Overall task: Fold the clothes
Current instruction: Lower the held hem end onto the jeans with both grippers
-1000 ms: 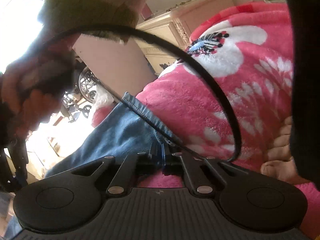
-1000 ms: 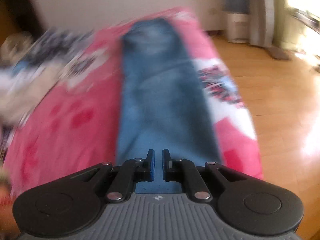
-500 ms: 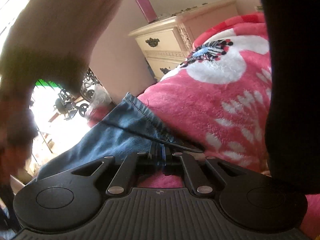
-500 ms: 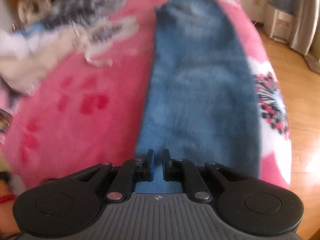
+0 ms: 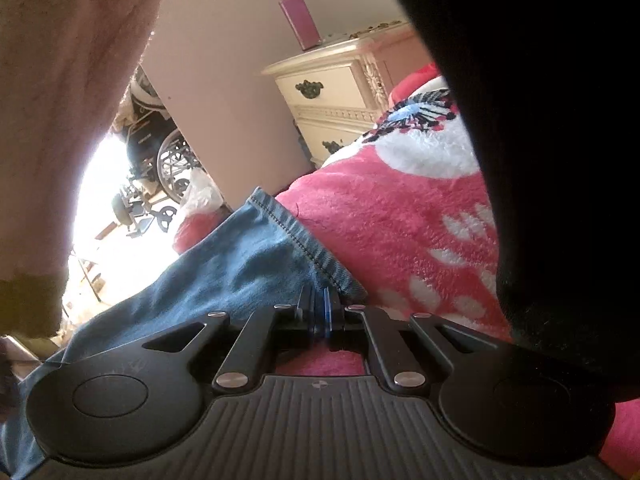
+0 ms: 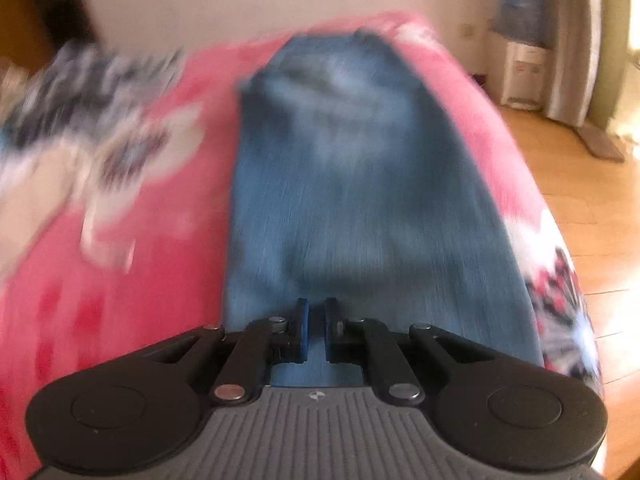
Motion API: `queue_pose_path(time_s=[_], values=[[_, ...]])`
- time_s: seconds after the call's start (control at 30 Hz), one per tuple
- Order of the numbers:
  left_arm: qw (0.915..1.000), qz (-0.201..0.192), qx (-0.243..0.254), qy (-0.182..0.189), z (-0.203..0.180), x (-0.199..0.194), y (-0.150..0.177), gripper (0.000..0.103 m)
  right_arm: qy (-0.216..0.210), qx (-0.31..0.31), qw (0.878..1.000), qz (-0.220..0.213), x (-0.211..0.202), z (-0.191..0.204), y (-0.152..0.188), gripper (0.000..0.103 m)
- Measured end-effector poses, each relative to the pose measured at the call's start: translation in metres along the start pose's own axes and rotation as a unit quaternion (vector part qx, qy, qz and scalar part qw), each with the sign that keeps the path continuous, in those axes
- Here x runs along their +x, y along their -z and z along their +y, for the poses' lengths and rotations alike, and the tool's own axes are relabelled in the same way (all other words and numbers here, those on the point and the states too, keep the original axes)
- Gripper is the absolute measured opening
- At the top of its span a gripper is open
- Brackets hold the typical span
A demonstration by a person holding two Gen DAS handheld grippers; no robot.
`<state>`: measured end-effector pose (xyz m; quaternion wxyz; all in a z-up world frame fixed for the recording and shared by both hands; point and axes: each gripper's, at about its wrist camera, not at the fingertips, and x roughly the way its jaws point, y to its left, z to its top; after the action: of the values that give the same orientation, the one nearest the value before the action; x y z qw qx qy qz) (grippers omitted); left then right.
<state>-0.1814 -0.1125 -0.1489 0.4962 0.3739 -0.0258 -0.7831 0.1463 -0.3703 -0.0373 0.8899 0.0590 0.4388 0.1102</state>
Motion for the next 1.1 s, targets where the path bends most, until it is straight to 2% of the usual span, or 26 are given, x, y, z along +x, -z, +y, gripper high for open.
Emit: queue_pose_path(time_s=[0.1,0.17,0.27,0.33,0.43,0.5,0.6,0.67,0.7,0.77,0.83,0.9,0.97,1.07,1.1], values=[[1.0,0.0,-0.001,0.0,0.001,0.0,0.0,0.003,0.002,-0.008,1.0,0.014,-0.031,-0.012,0.002,0.008],[1.0,0.0,-0.003,-0.002,0.001,0.001,-0.002,0.003,0.034,-0.027,0.998,0.036,-0.048,-0.023,0.01,0.008],[1.0,-0.003,-0.001,-0.003,-0.002,0.002,-0.004,0.003,0.069,0.0,0.996,0.059,-0.031,-0.05,0.012,0.007],[0.9998,-0.007,0.017,-0.002,-0.004,0.002,-0.003,0.002,0.056,0.045,0.997,0.033,-0.016,-0.067,0.003,0.007],[0.9992,-0.012,0.038,-0.002,-0.007,0.001,0.001,0.003,0.046,0.073,0.996,-0.003,-0.032,-0.073,-0.005,0.007],[0.9994,-0.011,0.034,-0.002,-0.006,0.0,0.002,0.003,0.037,0.03,0.999,0.017,-0.058,-0.068,0.004,0.008],[0.9997,-0.008,0.021,-0.004,-0.006,0.001,-0.001,0.003,-0.004,-0.036,0.995,0.088,-0.093,-0.062,0.035,0.008],[0.9997,-0.01,0.021,-0.005,-0.007,0.001,-0.002,0.003,0.016,-0.077,0.99,0.121,-0.094,-0.059,0.054,0.008],[0.9996,-0.011,0.024,-0.005,-0.007,0.002,-0.001,0.002,0.041,-0.083,0.988,0.125,-0.084,-0.062,0.059,0.007],[0.9994,-0.015,0.032,-0.004,-0.009,0.003,0.001,0.003,0.068,-0.054,0.99,0.109,-0.069,-0.074,0.057,0.011],[0.999,-0.017,0.041,-0.006,-0.01,0.003,0.002,0.002,0.076,-0.008,0.996,0.043,-0.081,-0.08,0.04,0.012],[0.9992,-0.014,0.038,-0.006,-0.01,0.004,-0.001,0.002,0.051,-0.015,0.999,0.01,-0.089,-0.072,0.028,0.012],[0.9993,-0.013,0.035,-0.005,-0.009,0.006,-0.004,0.002,0.03,-0.026,0.999,0.012,-0.076,-0.062,0.017,0.012],[0.9992,-0.015,0.037,-0.006,-0.01,0.009,-0.007,0.002,0.034,-0.043,0.998,0.029,-0.024,-0.047,0.003,0.012],[0.9992,-0.015,0.038,-0.008,-0.011,0.01,-0.006,0.002,0.047,-0.045,0.998,0.021,-0.007,-0.047,-0.002,0.012]])
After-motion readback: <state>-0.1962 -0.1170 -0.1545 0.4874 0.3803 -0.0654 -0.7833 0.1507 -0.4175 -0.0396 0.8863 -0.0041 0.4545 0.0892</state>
